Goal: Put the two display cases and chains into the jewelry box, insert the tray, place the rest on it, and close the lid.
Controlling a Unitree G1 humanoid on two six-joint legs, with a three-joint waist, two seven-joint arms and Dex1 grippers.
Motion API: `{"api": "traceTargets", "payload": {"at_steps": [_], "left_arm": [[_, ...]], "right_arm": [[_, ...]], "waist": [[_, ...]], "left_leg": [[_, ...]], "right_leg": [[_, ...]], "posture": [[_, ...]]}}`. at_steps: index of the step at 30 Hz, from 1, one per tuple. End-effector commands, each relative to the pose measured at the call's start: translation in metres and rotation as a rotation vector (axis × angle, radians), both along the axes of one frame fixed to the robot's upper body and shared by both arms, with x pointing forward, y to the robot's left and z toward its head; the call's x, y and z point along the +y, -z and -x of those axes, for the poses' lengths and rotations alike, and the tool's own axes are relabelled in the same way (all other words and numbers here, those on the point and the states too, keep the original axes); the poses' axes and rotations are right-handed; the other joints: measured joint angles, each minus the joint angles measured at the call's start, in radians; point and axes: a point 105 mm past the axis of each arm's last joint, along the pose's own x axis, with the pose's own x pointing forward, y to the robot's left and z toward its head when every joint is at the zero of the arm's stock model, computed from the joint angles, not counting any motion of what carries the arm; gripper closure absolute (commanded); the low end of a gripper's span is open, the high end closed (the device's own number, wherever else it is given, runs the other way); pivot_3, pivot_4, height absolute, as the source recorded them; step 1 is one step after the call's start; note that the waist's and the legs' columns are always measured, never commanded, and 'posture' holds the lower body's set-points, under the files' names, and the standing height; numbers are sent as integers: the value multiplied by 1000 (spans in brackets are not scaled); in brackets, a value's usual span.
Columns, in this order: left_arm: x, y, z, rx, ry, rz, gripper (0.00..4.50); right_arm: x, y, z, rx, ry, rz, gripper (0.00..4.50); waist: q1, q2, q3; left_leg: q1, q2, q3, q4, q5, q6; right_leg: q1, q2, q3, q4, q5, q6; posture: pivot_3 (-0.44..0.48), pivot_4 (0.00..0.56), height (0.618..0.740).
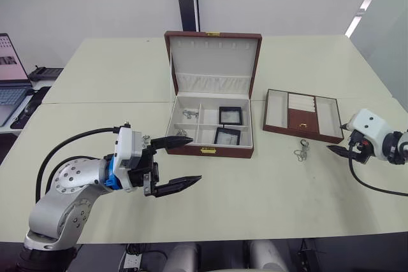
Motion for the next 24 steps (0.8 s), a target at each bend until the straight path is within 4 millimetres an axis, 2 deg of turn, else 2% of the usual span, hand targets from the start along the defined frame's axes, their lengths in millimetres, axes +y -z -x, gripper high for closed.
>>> {"api": "traceTargets", "payload": {"at_steps": [1,8,16,21,24], "left_arm": [[-3,-6,1,-42,15,6,0],[-6,-3,1,-40,20,8,0],[-10,0,-2,-46,25,14,0],[-12,1,-2,-44,25,20,0],[-13,1,-2,-45,24,21,0]], "right_arm": [[1,-5,-7,-42,-19,43,581],[4,-2,-17,-68,5,76,581],[5,0,-22,-21,4,105,581],[7,6,-20,25,21,56,581],[7,11,-18,47,27,51,1170]], "waist": [[0,0,0],[0,0,0],[0,0,0],[0,0,0],[0,0,0]], "left_leg": [[0,0,0,0,0,0],[-1,0,0,0,0,0],[-1,0,0,0,0,0],[-1,0,0,0,0,0],[-1,0,0,0,0,0]], "right_leg": [[0,0,0,0,0,0],[-1,0,0,0,0,0],[-1,0,0,0,0,0],[-1,0,0,0,0,0],[-1,0,0,0,0,0]], "posture": [[0,150,740],[0,150,740],[0,150,740],[0,150,740],[0,150,740]]}}
